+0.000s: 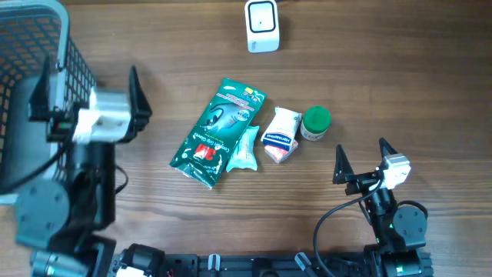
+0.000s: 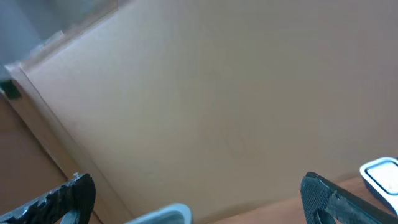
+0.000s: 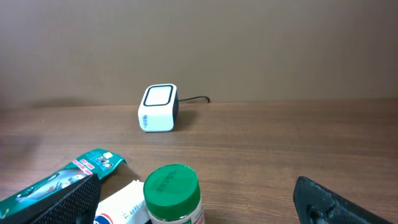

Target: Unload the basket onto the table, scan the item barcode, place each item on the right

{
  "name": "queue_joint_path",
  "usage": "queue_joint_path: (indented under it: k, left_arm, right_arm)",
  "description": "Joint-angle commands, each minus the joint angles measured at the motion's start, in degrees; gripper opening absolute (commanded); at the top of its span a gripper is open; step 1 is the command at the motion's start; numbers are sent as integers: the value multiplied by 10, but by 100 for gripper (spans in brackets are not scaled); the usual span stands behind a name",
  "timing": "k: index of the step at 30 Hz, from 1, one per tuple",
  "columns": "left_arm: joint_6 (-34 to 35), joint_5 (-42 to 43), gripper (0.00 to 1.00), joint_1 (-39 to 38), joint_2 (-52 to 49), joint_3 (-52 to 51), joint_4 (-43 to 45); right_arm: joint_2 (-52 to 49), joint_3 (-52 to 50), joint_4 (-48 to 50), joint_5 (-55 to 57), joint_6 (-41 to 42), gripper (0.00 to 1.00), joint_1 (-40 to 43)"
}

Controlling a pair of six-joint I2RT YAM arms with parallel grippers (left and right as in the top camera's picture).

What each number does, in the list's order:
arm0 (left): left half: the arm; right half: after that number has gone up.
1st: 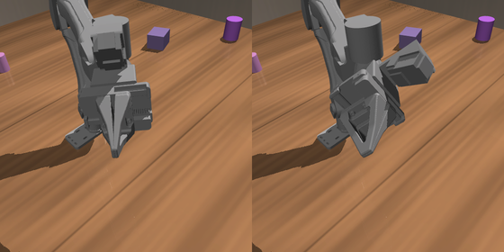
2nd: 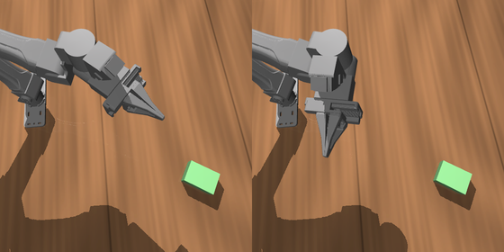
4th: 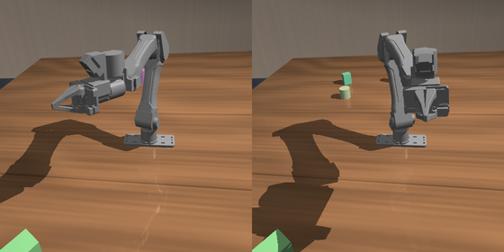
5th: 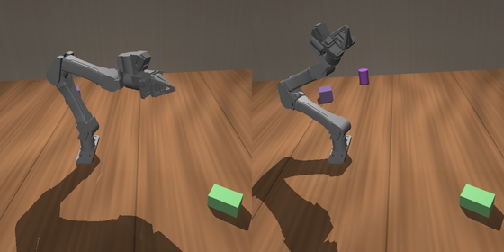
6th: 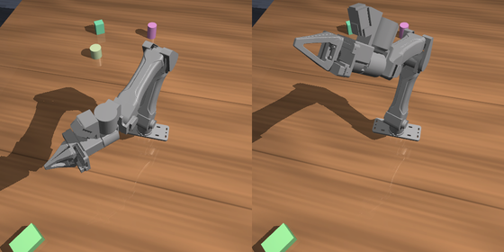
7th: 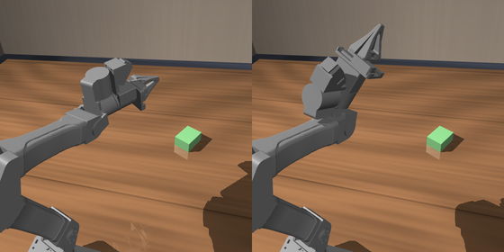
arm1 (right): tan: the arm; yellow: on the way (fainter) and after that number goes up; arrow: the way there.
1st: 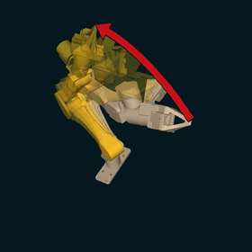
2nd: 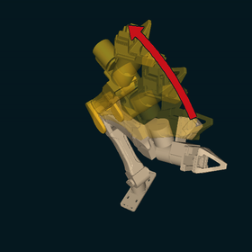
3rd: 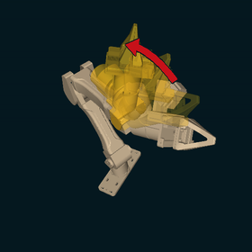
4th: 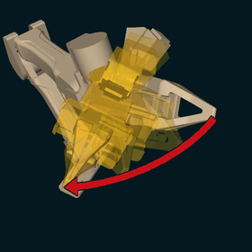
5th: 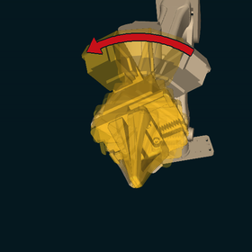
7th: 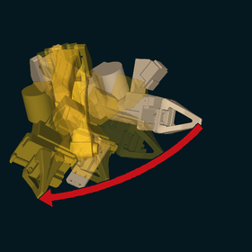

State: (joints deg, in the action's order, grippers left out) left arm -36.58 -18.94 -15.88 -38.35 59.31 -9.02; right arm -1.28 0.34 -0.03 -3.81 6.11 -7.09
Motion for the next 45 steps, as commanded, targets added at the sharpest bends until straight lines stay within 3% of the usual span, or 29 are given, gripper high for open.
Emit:
queue_joint_path:
  k: [1,8,13,17,18,20,22,23,27,31,39,42,45]
  left_arm:
    - [-26,18,100,4,62,1,3]
    - [-20,24,100,58,226,1,-42]
    - [-20,23,100,58,242,1,73]
    - [-13,-52,100,59,242,1,101]
    - [1,-66,100,64,243,1,101]
    - [51,-69,100,89,250,1,79]
    - [99,-69,100,123,261,1,51]
    - [119,-69,100,136,264,1,51]
    - [230,-61,100,204,304,1,40]
    - [321,10,100,209,358,0,6]
    - [326,44,100,209,381,0,2]
    - [326,44,100,209,380,0,4]
    - [326,28,100,209,380,-2,-27]
  right_arm:
    - [3,0,1,0,-5,100,-2]
    - [3,0,1,0,-5,100,-2]
    - [3,0,1,0,-5,100,-2]
    - [3,0,3,-3,5,100,-2]
    - [3,0,3,-23,66,100,-2]
    - [3,0,10,-114,358,100,-2]
    - [0,0,19,-277,568,100,-2]
    - [-2,0,19,-318,586,100,-2]
    - [-7,0,16,-435,586,100,-2]
    - [-7,0,10,-475,584,100,-2]
    - [-7,24,-8,-532,543,99,-2]
    - [-7,73,-78,-513,516,100,-2]
    - [-33,169,-250,-419,421,99,-2]
